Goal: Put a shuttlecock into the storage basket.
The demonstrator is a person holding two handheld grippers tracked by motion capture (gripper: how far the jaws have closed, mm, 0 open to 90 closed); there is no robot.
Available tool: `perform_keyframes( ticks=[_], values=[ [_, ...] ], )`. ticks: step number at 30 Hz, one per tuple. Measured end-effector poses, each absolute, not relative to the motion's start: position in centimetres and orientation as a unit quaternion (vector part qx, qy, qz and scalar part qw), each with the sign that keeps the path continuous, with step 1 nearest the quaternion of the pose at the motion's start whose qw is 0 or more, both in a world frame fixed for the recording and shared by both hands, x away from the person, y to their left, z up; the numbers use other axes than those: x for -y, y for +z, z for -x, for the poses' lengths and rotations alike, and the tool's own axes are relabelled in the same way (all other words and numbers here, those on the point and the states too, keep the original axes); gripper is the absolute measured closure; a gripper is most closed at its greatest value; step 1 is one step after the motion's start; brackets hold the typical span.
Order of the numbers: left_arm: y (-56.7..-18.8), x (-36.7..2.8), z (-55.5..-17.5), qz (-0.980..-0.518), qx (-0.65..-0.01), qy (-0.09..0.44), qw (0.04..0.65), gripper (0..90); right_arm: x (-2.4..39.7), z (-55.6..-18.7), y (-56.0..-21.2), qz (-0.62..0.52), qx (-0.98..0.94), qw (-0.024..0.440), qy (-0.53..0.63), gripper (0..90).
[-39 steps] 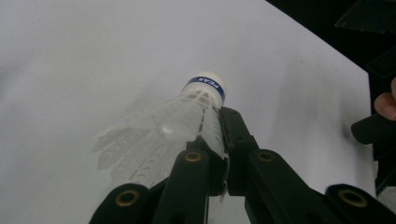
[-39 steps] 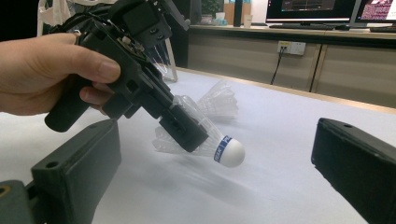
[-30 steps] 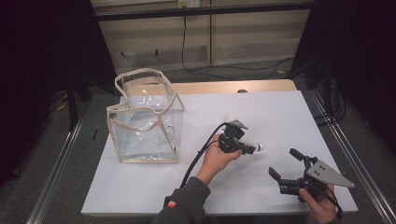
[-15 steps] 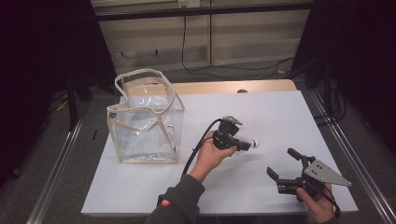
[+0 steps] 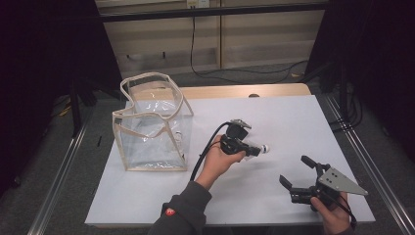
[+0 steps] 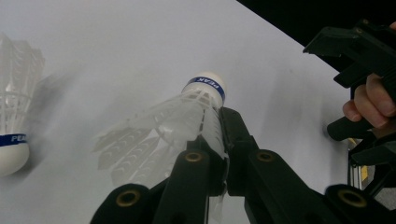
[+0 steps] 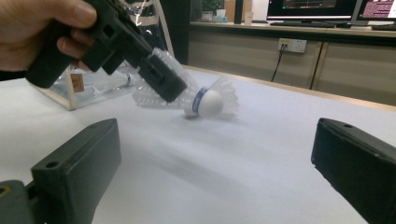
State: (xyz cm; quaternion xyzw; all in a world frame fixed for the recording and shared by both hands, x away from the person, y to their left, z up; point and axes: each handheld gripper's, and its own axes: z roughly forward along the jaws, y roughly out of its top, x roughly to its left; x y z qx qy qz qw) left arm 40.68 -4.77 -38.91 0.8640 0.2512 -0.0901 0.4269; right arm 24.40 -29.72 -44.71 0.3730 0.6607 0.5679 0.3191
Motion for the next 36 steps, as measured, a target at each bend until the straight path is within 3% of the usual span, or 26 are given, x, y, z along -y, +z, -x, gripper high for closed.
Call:
perform_keyframes(
  ticks=[36],
  values=[
    [-34.4,2.5,-41.6,-0.867,-0.253,-0.069,0.423,89.4,30.4,-24.4,-45.0,-0.383,-0.655,0.315,0.571,1.2]
  ],
)
